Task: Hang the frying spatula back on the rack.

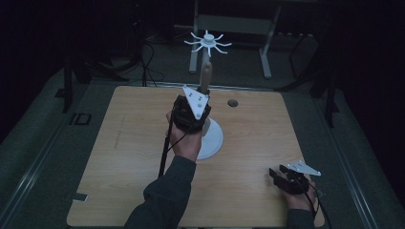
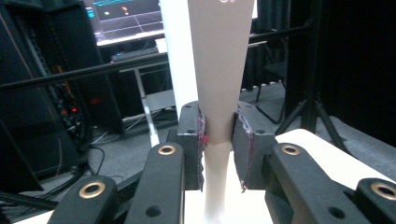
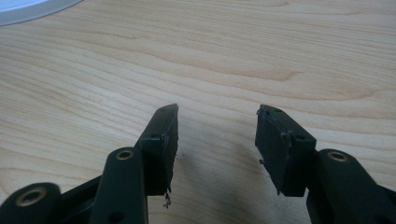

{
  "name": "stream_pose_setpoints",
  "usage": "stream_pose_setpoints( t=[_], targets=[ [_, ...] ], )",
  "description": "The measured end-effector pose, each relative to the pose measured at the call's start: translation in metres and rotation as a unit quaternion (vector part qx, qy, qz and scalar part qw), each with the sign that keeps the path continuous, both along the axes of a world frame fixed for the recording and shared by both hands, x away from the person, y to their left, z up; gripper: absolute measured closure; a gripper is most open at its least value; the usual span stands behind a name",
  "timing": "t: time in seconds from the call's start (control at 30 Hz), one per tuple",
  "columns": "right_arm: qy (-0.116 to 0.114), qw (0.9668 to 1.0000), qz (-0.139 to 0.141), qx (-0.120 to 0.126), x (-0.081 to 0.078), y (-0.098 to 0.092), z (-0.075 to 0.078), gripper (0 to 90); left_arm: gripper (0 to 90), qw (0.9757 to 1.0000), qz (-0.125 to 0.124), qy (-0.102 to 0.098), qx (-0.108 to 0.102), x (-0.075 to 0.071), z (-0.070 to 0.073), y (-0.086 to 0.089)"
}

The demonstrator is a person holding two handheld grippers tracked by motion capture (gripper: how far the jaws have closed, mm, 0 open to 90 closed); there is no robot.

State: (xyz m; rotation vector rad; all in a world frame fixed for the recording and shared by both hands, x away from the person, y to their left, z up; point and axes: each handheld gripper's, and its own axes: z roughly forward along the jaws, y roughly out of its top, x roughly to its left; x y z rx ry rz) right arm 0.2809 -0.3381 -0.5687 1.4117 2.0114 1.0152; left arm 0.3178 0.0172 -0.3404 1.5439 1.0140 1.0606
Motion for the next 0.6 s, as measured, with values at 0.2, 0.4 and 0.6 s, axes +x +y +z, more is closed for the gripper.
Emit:
stream_pose_setpoints(
  t=[0.2, 0.4, 0.6],
  targets=[
    [0.0, 1.0, 0.0, 0.001, 0.0, 0.0, 0.0, 48.7, 74.4, 0.9999, 0.01, 0.006, 0.007, 0.004, 0.005, -0.004],
    [0.0, 1.0, 0.0, 0.002, 0.0, 0.0, 0.0, 48.7, 74.4, 0.9996, 0.022, 0.014, 0.012, 0.008, 0.008, -0.007],
    [0.0, 1.0, 0.0, 0.003, 0.0, -0.001, 0.0, 48.7, 74.3, 0.9992, 0.03, 0.021, 0.016, 0.013, 0.009, -0.007]
  ],
)
